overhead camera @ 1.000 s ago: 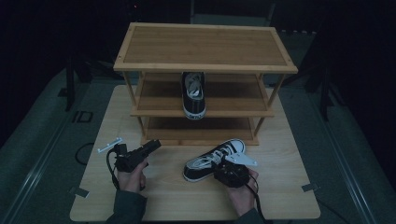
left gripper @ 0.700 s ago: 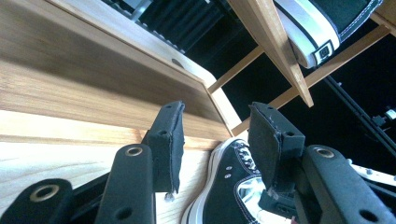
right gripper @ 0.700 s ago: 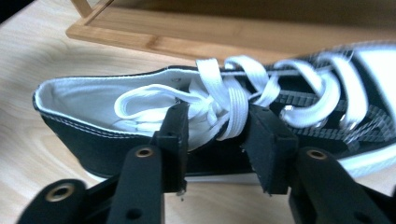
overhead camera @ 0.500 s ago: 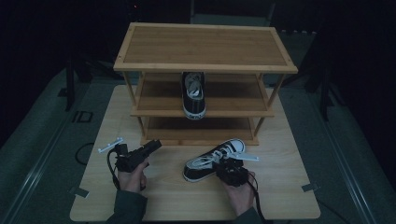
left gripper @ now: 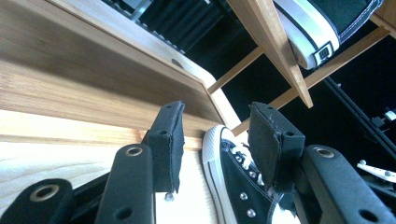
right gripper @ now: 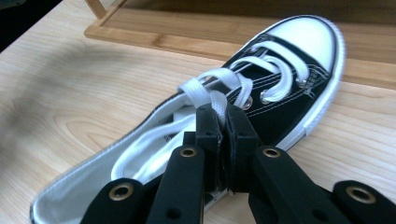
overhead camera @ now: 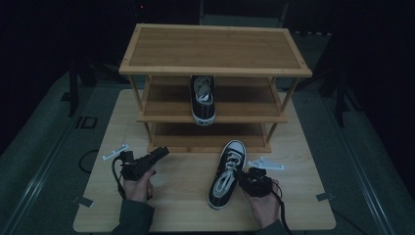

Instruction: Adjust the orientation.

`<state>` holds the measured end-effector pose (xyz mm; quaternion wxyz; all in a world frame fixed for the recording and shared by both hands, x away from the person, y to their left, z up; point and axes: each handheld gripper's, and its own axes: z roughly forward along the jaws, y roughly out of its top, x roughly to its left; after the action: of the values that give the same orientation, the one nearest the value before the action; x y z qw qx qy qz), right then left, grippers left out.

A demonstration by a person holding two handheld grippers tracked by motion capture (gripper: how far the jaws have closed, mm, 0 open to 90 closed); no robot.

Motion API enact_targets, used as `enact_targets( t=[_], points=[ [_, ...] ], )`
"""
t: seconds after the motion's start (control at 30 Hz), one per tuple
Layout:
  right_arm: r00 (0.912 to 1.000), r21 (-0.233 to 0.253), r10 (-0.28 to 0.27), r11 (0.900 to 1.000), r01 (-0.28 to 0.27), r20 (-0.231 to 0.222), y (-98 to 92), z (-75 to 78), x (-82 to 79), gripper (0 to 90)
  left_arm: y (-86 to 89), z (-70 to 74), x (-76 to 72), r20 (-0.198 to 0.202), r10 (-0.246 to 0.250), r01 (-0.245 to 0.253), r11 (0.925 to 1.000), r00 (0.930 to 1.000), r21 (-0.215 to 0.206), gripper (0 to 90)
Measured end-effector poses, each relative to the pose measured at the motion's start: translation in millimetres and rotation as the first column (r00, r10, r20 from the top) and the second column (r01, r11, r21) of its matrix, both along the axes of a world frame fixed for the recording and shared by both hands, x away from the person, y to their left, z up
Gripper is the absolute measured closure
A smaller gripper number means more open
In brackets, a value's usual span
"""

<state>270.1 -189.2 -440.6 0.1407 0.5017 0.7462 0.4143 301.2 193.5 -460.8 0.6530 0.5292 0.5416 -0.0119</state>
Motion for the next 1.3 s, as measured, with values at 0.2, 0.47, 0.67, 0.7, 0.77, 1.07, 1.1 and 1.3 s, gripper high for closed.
enact_targets(
  t=[0.2,0.47,0.67,0.7,0.77,1.07,1.1,1.3],
  points=[
    [0.9999,0.010,0.009,1.000,-0.010,0.011,-20.4,0.8,-2.8,85.9,-0.2,-0.7,0.5,-0.002,-0.004,0.004,1.0000,1.0000,0.005,55.9],
    [0.9997,0.002,0.024,1.000,-0.024,-0.010,-19.2,-2.1,-5.6,80.7,0.3,0.4,-0.2,-0.001,0.000,0.000,1.0000,1.0000,-0.002,55.9],
    [0.9996,-0.015,0.015,1.000,-0.016,-0.023,-16.4,-6.6,-7.5,71.4,-0.5,-0.6,0.5,-0.001,-0.004,0.004,1.0000,1.0000,0.004,55.9],
    [0.9991,-0.020,0.012,1.000,-0.013,-0.040,-15.3,-10.4,-6.8,71.2,-0.9,-0.5,0.2,-0.004,-0.004,0.004,1.0000,1.0000,0.002,55.9],
    [0.9990,-0.022,0.011,1.000,-0.012,-0.044,-15.2,-12.5,-6.2,72.0,-1.0,-0.3,0.2,-0.002,-0.004,0.004,1.0000,1.0000,0.002,55.9],
    [0.9890,0.116,0.037,0.993,-0.020,-0.143,-24.6,-15.1,2.8,87.7,-0.9,-2.2,1.1,-0.005,-0.003,0.003,1.0000,1.0000,0.004,55.9],
    [0.9889,0.138,0.039,0.990,-0.019,-0.144,-27.5,-15.0,2.8,87.7,-0.2,-3.3,1.5,-0.007,-0.002,0.002,1.0000,1.0000,0.007,55.9],
    [0.9916,0.193,0.055,0.981,-0.031,-0.117,-36.6,-17.5,1.6,88.0,1.0,-5.4,2.4,-0.014,0.006,-0.005,0.9999,0.9999,0.009,55.9]
  ],
)
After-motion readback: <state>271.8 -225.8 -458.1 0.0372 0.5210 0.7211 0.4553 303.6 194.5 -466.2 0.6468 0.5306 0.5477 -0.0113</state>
